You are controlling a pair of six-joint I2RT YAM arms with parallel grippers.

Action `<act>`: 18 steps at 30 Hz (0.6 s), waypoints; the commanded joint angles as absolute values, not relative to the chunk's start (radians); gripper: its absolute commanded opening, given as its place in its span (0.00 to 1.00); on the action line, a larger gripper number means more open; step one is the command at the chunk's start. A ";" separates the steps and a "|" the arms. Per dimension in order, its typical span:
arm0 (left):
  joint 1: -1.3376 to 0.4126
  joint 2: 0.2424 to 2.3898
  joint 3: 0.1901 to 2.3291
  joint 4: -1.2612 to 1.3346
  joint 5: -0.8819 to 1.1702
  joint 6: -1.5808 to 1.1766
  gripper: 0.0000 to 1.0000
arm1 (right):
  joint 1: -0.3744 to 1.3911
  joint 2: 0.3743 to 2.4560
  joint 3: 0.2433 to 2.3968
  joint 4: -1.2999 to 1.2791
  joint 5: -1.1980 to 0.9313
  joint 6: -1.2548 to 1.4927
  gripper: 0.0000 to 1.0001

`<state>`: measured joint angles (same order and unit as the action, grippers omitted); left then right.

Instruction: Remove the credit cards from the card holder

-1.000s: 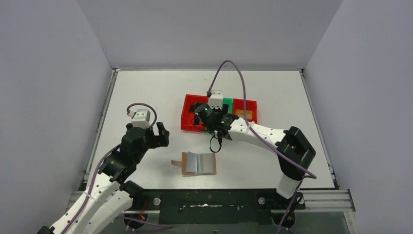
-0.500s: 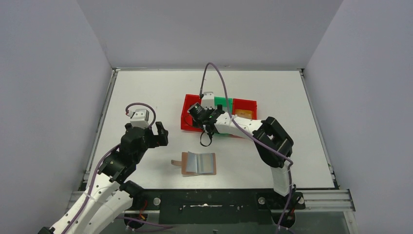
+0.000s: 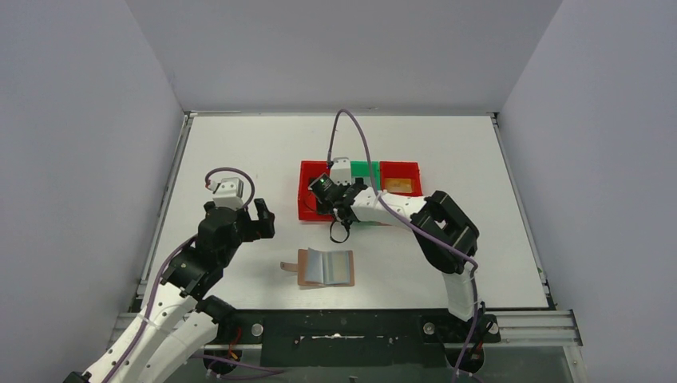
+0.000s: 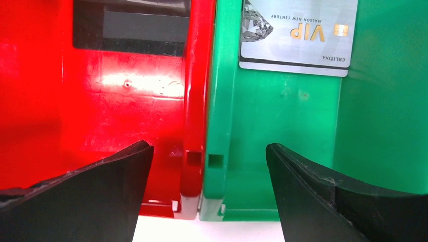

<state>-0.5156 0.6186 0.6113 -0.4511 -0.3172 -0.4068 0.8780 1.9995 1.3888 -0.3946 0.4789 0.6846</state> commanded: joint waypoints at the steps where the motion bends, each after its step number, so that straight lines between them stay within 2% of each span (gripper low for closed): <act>1: -0.508 0.615 0.621 -0.388 -0.316 -0.395 0.92 | 0.893 1.948 1.373 -0.384 0.471 0.679 0.85; 9: -0.504 0.618 0.620 -0.387 -0.314 -0.396 0.93 | 0.914 1.893 1.359 -0.377 0.475 0.675 0.85; 18: -0.503 0.617 0.620 -0.387 -0.302 -0.394 0.93 | 0.945 1.654 1.233 -0.350 0.533 0.685 0.88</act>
<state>-0.5083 0.6197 0.6113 -0.4507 -0.3138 -0.4065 0.9257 1.8137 1.2987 -0.3935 0.4671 0.6655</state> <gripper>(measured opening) 0.926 0.876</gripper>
